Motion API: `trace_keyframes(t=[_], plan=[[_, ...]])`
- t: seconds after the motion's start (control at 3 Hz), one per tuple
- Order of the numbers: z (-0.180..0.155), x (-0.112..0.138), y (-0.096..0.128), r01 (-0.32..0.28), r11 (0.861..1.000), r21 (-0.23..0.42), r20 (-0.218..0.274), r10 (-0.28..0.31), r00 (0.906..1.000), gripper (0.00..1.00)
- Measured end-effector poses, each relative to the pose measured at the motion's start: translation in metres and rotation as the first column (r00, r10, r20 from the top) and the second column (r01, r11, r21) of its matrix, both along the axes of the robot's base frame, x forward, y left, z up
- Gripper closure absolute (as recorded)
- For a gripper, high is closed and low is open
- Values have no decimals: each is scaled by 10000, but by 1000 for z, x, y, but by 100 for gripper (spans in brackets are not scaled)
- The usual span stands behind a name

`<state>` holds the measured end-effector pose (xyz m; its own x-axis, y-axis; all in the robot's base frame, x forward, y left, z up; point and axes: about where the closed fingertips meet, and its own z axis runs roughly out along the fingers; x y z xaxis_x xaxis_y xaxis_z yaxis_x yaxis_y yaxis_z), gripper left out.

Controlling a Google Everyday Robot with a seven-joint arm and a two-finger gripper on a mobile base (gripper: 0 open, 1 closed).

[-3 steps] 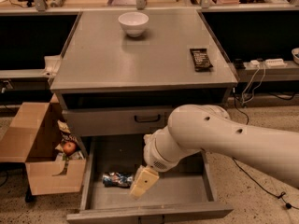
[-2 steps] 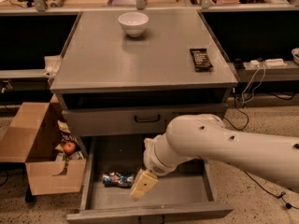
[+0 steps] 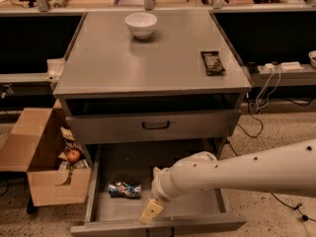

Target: Pick redbull can from middle drawer and place on counter

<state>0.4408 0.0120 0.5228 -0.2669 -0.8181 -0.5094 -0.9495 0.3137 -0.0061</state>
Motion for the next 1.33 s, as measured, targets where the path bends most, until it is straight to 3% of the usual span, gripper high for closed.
trace_keyframes(t=[0.33,0.67,1.0,1.33], plan=[[-10,19,8,286,9985,464,551,-311,9980,0],[-10,19,11,227,9987,449,549,-251,9982,0],[-14,21,22,-87,9993,367,536,67,9985,0],[-16,30,50,-549,9955,769,674,497,9965,0]])
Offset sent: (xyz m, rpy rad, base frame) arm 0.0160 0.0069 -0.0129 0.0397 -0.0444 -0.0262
